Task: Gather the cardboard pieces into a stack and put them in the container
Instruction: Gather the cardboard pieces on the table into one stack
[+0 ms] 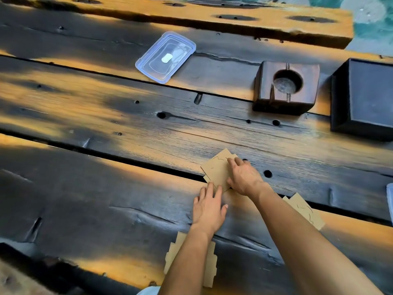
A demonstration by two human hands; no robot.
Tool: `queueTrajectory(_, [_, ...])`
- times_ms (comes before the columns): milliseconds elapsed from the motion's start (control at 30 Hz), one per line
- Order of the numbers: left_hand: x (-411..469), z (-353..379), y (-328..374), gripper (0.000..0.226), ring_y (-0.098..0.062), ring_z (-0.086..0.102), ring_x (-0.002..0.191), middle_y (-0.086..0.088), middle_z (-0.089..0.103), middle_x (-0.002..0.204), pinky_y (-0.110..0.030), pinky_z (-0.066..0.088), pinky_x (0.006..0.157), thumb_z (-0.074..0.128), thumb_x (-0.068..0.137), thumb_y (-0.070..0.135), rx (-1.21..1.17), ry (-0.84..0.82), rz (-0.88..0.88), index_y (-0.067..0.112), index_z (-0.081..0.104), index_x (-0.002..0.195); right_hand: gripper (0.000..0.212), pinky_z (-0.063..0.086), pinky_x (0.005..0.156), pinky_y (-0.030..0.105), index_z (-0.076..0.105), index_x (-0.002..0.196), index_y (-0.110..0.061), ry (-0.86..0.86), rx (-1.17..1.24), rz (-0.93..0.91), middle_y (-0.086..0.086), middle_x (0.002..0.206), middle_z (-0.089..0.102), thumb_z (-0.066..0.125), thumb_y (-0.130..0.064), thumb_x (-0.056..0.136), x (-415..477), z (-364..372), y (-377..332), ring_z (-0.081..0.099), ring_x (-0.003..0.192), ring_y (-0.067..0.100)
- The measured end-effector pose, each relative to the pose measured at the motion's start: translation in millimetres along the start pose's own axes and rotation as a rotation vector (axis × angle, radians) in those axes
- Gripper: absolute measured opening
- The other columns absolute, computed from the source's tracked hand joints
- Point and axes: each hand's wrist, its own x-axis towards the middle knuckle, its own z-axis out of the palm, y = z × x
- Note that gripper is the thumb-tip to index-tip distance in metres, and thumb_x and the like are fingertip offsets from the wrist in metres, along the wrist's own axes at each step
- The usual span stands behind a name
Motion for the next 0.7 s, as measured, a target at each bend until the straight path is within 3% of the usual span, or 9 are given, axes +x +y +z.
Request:
queueTrajectory(300, [17,0,-2,0.069,-0.031,0.011,0.156,-0.005,0.007,0.172,-0.048,0.025,0.121,0.044,0.103,0.049,0.052,-0.066,0.0,0.028,0.014,0.162,0.078,0.033,0.117,0.049,0.015,0.159,-0.013,-0.064,0.011,0.035,0.013,0.161,0.031,0.054,-0.037,0.096,3,7,16,0.021,0.149,0.036])
queueTrajectory(467, [27,-12,-15,0.07,-0.032,0.013,0.155,0.0,0.01,0.171,-0.051,0.026,0.12,0.046,0.103,0.048,0.108,-0.067,0.01,0.029,0.014,0.162,0.066,0.039,0.112,0.044,0.025,0.155,-0.01,-0.03,0.057,0.07,0.014,0.148,0.048,0.05,-0.028,0.096,-13,12,14,0.031,0.143,0.035])
queueTrajectory(700, [39,-25,-31,0.068,-0.031,0.015,0.154,0.003,0.013,0.17,-0.052,0.03,0.117,0.048,0.103,0.043,0.202,-0.071,0.079,0.027,0.015,0.161,0.04,0.047,0.103,0.042,0.049,0.131,-0.006,0.011,0.058,0.085,0.015,0.13,0.062,0.05,-0.024,0.096,-34,27,7,0.045,0.133,0.034])
